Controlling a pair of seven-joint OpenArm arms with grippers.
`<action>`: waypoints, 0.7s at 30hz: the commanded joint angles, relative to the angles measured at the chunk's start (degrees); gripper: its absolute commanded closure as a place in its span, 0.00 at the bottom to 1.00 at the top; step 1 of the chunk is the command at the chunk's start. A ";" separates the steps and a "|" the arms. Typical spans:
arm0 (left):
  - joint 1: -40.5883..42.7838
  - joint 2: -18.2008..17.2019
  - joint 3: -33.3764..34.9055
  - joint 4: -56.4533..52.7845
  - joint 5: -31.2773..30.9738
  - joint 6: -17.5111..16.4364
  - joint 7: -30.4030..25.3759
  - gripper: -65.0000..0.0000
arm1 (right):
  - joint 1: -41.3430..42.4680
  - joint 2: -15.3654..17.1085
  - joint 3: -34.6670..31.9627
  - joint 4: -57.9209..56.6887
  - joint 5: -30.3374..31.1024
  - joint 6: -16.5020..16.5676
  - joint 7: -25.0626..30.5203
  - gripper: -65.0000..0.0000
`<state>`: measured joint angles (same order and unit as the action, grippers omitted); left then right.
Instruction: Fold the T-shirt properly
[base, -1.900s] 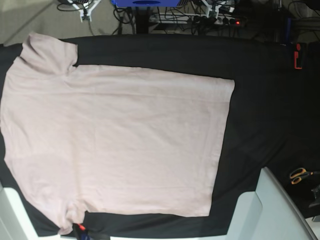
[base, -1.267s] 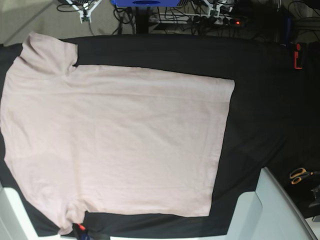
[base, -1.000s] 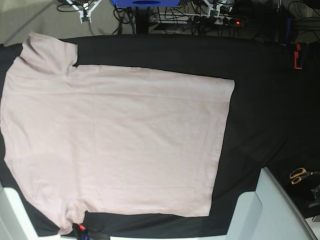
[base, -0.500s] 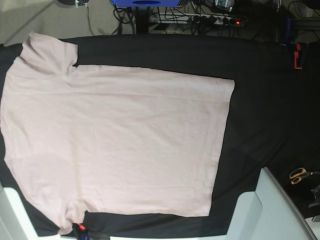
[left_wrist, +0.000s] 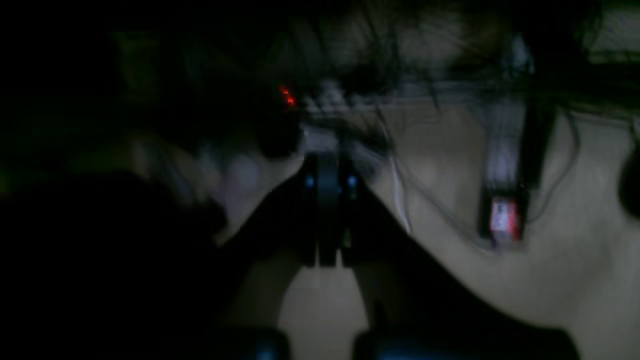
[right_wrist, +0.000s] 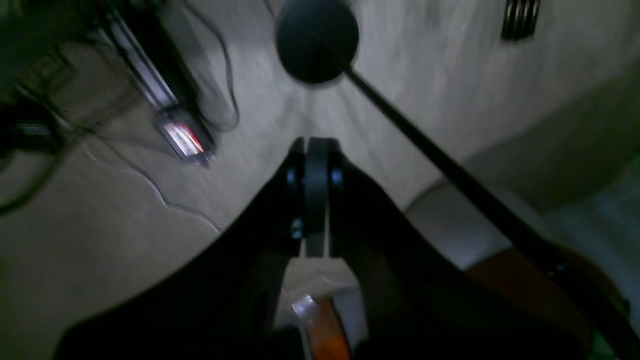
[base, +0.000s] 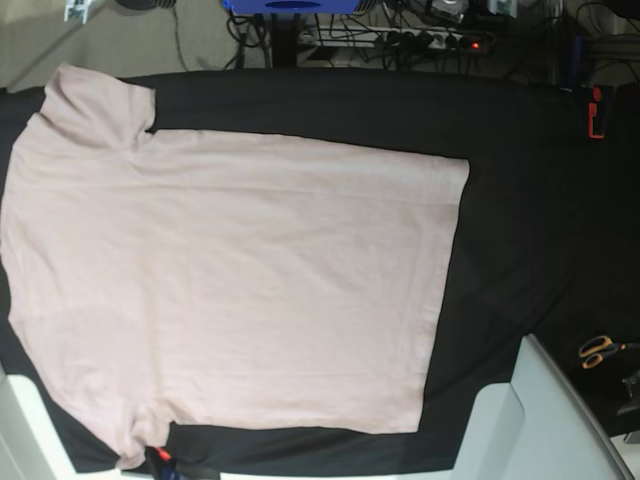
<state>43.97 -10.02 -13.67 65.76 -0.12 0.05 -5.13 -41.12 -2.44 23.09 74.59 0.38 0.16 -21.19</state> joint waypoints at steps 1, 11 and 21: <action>1.62 -0.57 -1.67 3.30 -0.01 0.52 -0.90 1.00 | -1.29 -0.33 2.71 4.75 -0.25 -0.56 1.01 0.98; 4.08 -3.65 -8.53 29.76 -24.10 -5.72 -0.11 1.00 | 0.73 -3.06 7.72 35.61 3.35 2.25 -8.22 0.83; -7.88 -5.41 -8.88 35.03 -26.03 -12.23 19.76 0.91 | 22.44 -2.53 29.08 33.33 27.09 32.14 -37.14 0.26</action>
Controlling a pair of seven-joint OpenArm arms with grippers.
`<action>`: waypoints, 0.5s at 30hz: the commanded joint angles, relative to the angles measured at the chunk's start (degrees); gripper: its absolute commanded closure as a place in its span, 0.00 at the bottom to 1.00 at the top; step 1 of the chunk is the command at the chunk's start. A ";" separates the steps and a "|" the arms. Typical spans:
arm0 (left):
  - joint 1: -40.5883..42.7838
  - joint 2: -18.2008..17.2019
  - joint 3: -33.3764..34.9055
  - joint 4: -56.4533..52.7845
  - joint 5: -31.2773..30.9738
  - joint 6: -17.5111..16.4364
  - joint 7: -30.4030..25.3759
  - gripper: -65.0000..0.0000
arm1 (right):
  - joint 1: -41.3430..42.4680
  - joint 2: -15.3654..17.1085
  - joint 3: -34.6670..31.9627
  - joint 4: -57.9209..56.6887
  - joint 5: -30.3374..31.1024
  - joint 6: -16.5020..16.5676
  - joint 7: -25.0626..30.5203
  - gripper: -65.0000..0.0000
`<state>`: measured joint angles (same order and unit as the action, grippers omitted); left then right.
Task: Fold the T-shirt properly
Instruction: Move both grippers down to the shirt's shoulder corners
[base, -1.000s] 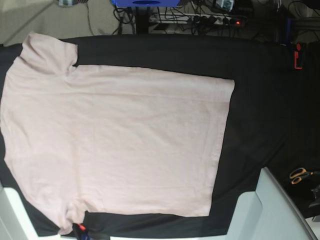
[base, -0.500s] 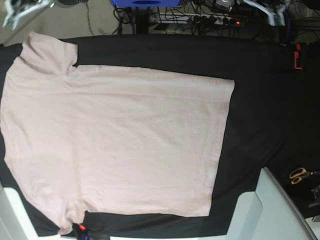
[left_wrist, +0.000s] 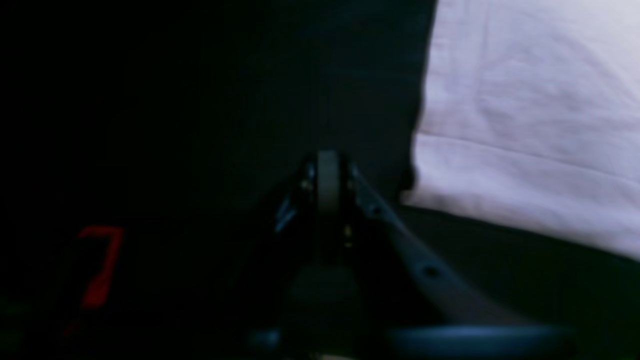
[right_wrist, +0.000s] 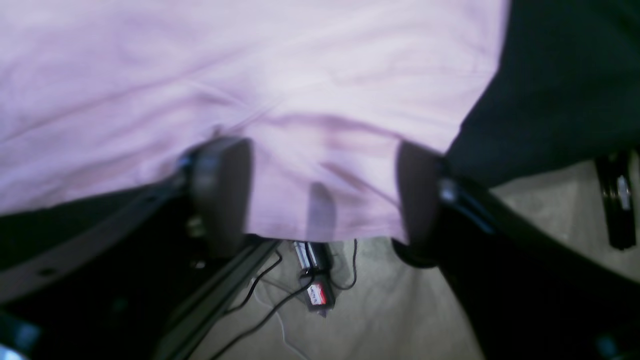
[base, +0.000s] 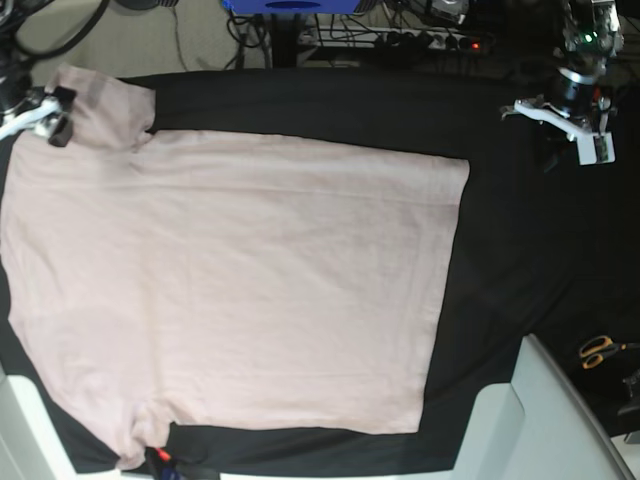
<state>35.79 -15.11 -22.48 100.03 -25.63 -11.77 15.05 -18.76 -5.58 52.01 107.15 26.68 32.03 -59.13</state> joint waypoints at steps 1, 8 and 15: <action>-1.02 -0.49 -0.16 0.59 -0.53 -3.66 1.26 0.87 | 2.02 0.71 2.72 -0.65 0.80 2.74 -1.31 0.23; -6.21 4.26 -11.50 -3.19 0.09 -13.94 4.34 0.85 | 9.49 8.44 14.23 -19.99 0.80 7.97 -6.67 0.21; -6.74 3.82 -17.12 -6.80 -0.26 -14.03 4.34 0.85 | 9.40 13.45 13.97 -36.16 0.97 7.97 -0.07 0.21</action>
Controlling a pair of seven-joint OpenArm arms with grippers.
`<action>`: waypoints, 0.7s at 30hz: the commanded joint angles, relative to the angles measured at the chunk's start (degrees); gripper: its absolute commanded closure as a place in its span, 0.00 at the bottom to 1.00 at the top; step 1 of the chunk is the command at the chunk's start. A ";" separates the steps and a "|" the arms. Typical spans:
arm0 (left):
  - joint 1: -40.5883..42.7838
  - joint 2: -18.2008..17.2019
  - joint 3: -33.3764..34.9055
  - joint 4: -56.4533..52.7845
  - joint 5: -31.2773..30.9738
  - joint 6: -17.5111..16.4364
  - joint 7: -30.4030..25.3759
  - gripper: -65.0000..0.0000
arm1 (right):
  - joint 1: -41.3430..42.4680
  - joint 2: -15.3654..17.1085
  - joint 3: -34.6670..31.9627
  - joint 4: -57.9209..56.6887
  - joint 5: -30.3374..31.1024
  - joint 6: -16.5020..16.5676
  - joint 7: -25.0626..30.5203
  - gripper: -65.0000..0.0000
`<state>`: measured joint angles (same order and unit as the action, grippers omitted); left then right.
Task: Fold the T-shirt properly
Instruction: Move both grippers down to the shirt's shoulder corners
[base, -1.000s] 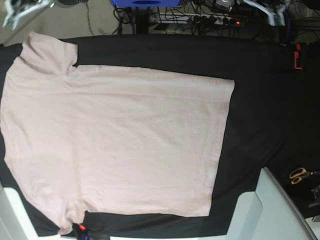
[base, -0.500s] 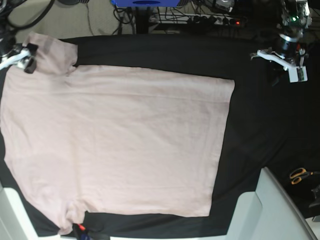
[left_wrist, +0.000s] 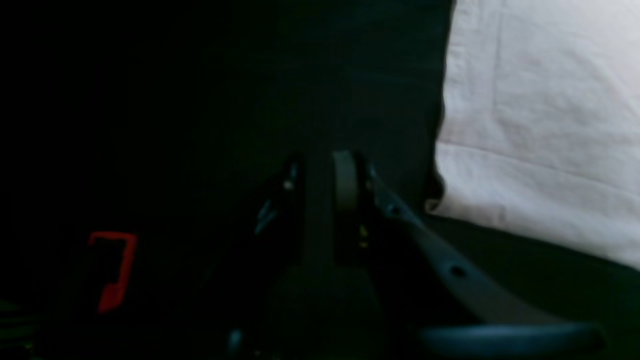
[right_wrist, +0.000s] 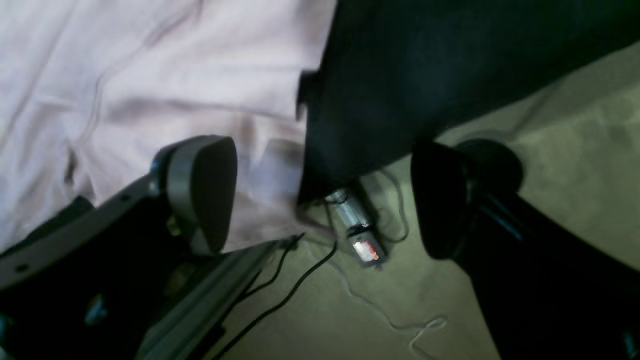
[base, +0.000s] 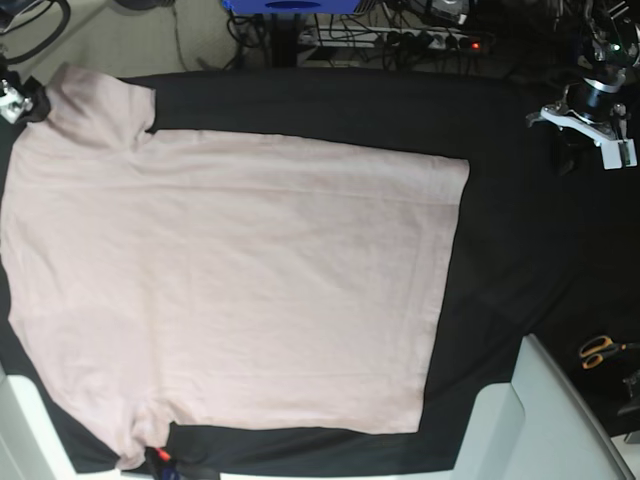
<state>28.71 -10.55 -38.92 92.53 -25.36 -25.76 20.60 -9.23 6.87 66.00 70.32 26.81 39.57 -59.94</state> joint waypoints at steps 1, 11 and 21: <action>0.35 -0.75 -1.22 0.35 -0.53 -0.04 -1.22 0.85 | -0.13 0.99 -0.02 0.66 0.84 0.43 0.91 0.21; 0.43 -0.57 -2.01 -0.88 -0.61 -0.04 -1.22 0.85 | -0.66 0.64 -1.95 10.77 0.84 0.43 -2.87 0.21; 0.70 -0.49 -2.18 -0.97 -0.61 -0.04 -1.22 0.85 | 1.98 2.22 -3.80 -1.71 0.84 0.43 -0.32 0.21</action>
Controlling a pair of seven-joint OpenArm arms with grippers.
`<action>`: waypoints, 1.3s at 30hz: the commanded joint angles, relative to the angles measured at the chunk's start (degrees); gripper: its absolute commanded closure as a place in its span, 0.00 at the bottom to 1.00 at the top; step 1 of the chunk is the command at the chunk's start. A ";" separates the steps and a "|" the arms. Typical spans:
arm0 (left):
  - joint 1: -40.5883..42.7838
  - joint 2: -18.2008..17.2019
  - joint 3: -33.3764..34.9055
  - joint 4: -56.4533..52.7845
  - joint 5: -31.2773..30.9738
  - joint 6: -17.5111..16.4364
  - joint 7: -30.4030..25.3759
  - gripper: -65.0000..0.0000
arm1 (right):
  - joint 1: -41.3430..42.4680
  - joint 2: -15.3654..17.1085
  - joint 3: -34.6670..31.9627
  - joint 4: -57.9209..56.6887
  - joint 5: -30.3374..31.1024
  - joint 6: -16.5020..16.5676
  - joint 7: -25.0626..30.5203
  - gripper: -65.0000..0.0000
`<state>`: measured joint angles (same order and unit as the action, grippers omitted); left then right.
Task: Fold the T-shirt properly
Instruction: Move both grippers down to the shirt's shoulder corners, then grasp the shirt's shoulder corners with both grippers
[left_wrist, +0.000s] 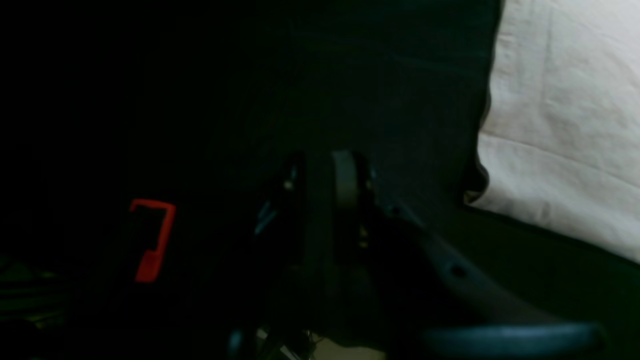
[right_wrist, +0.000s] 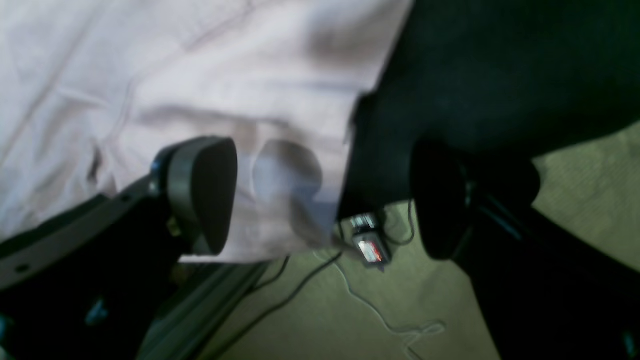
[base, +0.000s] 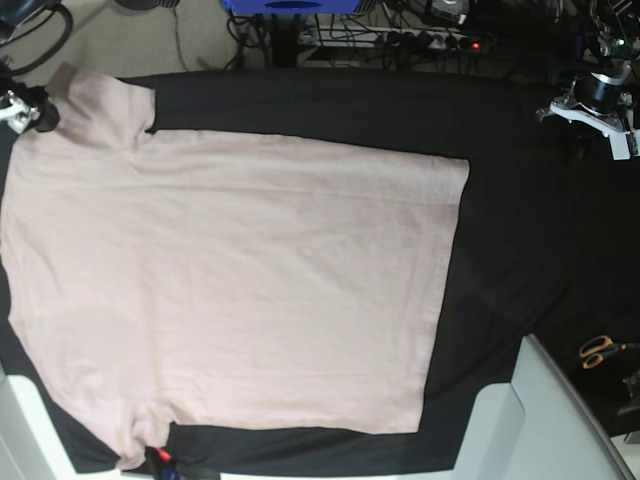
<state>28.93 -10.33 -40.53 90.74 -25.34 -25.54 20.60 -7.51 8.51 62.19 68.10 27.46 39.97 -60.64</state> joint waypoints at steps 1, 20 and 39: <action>0.57 -0.71 -0.57 0.82 -0.63 -0.26 -1.22 0.85 | 0.26 0.59 -0.52 0.17 0.19 0.03 0.38 0.21; 0.04 -0.71 -0.21 0.82 -0.72 -0.26 -1.04 0.85 | -0.10 -3.99 -2.19 2.81 0.19 0.03 -5.42 0.38; -7.26 0.96 1.19 -16.76 -16.37 -6.42 4.76 0.39 | -0.10 -3.99 -2.28 1.14 0.19 0.03 -7.36 0.98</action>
<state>21.43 -8.78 -39.18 73.23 -40.84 -31.40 26.06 -7.51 4.40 60.14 68.99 28.38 39.94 -67.07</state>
